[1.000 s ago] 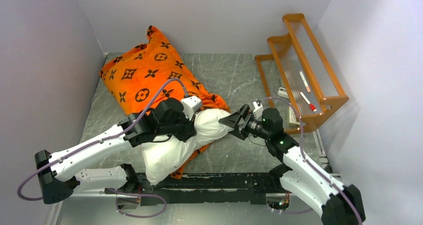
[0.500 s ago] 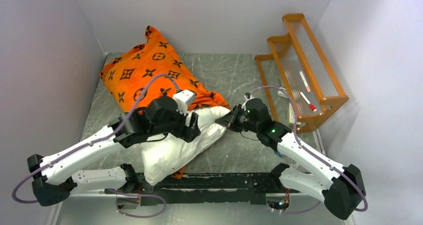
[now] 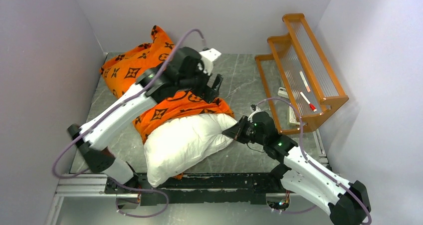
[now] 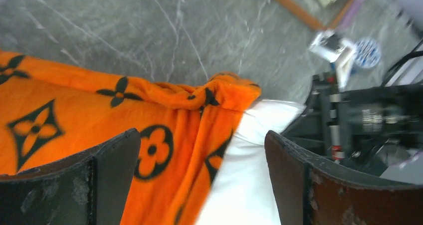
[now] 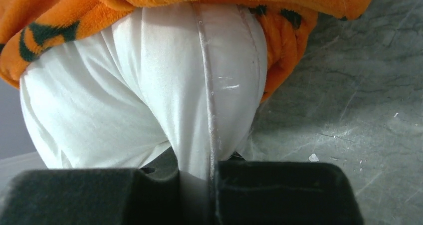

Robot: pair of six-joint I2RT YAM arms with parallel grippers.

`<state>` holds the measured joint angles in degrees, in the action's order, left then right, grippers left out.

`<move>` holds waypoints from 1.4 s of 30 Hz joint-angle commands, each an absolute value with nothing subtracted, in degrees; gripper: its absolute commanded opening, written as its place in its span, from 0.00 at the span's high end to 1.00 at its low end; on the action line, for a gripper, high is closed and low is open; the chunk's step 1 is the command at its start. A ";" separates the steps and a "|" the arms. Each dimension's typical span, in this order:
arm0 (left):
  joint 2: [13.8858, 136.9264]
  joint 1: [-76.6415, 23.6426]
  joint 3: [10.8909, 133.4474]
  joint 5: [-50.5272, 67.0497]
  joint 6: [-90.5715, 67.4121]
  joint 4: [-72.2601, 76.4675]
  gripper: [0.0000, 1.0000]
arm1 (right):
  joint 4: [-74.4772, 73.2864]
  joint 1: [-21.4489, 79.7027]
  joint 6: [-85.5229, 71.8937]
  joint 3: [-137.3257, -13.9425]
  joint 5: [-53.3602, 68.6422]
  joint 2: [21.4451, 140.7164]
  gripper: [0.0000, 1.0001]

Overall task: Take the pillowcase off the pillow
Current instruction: Remove the pillow from the pillowcase.

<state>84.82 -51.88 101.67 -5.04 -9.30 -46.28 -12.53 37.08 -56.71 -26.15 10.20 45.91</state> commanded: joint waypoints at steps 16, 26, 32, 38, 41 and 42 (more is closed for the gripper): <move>102.83 -48.21 100.58 9.84 12.28 -52.05 0.18 | -26.81 36.71 -53.61 -30.48 1.81 41.96 1.00; 101.83 -47.13 100.68 8.22 11.34 -40.35 0.03 | -26.88 36.72 -53.71 -31.99 2.27 42.66 1.00; 111.89 -46.89 108.45 9.41 15.55 -52.84 0.26 | -28.70 36.65 -53.74 -32.44 0.24 41.11 1.00; 107.07 -45.19 102.69 21.42 18.29 -51.27 0.19 | -32.24 36.32 -51.60 -35.25 -5.07 41.68 1.00; 107.37 -45.02 103.72 25.23 21.15 -54.20 0.19 | -31.68 36.15 -51.00 -35.34 -4.14 43.03 1.00; 107.30 -44.89 103.45 26.19 21.21 -53.95 0.24 | -31.24 36.18 -51.03 -35.22 -3.75 43.47 1.00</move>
